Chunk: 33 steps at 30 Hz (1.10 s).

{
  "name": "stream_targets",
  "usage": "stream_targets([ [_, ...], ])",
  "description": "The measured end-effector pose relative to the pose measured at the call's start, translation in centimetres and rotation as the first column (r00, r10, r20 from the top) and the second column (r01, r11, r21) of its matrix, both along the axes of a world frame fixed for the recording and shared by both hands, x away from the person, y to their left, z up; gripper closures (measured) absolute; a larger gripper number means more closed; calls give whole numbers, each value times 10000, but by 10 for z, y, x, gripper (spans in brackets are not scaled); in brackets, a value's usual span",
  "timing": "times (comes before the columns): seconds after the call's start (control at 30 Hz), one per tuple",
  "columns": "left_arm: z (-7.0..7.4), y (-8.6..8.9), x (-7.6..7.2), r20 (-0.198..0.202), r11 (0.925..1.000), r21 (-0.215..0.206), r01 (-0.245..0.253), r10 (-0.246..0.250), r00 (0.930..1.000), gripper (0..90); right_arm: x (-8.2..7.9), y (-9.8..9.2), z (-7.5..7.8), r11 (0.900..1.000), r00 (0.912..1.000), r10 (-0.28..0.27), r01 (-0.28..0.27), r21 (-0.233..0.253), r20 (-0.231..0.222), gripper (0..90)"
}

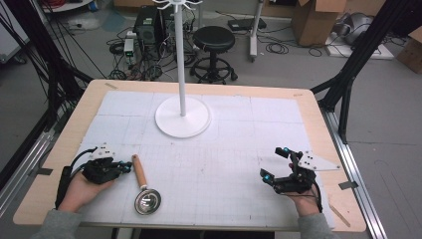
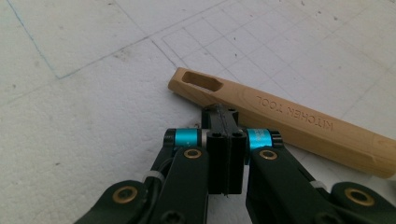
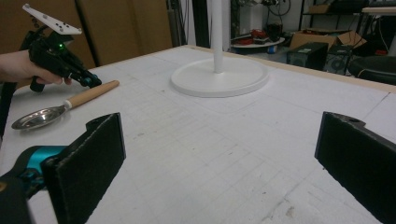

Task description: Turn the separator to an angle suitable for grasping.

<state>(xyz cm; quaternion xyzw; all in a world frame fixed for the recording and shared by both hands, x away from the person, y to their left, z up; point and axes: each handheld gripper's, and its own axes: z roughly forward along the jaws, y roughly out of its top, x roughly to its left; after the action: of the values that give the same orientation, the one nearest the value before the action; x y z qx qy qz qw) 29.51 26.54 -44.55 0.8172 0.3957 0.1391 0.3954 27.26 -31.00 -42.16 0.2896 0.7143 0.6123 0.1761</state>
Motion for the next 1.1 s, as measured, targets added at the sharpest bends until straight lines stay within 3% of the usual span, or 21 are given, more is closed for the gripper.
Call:
stream_targets([
  [0.47, 0, -17, 7, -1, 10000, 24, -40, 40, 10000, 900, 0, 1, 0, 10000, 10000, -4, 4, -1, 56, 8],
  [0.63, 2, -26, 12, -399, 9997, -133, -228, 222, 9990, 900, 0, 1, 0, 10000, 10000, -16, 16, -28, 82, 9],
  [0.83, 2, -40, 15, -312, 9999, 113, 62, -58, 9995, 900, 1, 1, 0, 10000, 10000, -16, 17, -27, 85, 9],
  [1.1, 4, -50, 18, -366, 9995, 293, 83, -73, 9993, 900, 1, 1, 0, 10000, 10000, -8, 9, -48, 83, 9],
])
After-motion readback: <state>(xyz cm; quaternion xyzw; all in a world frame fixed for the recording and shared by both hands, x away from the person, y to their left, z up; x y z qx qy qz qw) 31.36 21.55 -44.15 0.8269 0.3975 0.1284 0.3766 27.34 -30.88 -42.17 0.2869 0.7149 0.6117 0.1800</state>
